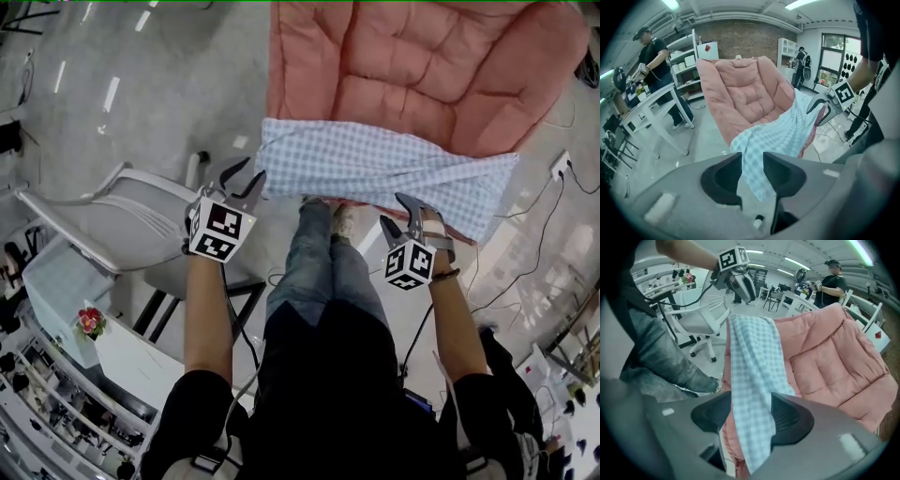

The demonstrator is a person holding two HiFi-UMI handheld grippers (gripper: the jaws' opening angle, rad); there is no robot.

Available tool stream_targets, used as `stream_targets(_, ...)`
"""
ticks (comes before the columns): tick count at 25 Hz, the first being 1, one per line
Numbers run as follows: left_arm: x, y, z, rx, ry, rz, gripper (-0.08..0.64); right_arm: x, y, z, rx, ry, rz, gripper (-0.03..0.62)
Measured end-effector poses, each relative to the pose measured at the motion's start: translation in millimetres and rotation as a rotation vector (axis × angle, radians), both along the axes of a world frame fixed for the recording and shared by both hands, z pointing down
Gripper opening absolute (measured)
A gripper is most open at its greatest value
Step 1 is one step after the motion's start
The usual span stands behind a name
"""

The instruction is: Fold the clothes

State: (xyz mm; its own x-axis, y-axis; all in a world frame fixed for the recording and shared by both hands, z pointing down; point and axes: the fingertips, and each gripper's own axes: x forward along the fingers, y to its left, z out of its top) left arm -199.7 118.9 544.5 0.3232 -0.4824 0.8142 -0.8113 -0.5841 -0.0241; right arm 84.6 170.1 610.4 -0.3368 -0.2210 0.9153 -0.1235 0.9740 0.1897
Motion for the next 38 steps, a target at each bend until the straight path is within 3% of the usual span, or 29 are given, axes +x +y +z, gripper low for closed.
stream_targets(10,107.1,-47.6,-68.0,0.028,0.097,0.159,0.149,60.8,-30.9,-94.0,0.083,-0.067,0.237,0.247)
stream_targets(20,271.8,-92.6,-118.8,0.029,0.229,0.500,0.149,174.5,-45.4,-161.3,0.161,-0.012,0.552,0.213)
stream_targets(29,366.4,-124.1,-117.2,-0.028,0.253,0.752,0.144,253.0,-83.7,-185.8,0.204,0.034,0.762,0.192)
stream_targets(34,413.8,-120.8,-89.1,-0.093,0.254,0.762,0.144,294.2,-97.4,-163.4,0.187,0.013,0.772,0.170)
stream_targets(38,447.1,-116.4,-56.3,-0.135,0.219,0.709,0.144,325.8,-121.0,-136.5,0.159,-0.037,0.702,0.167)
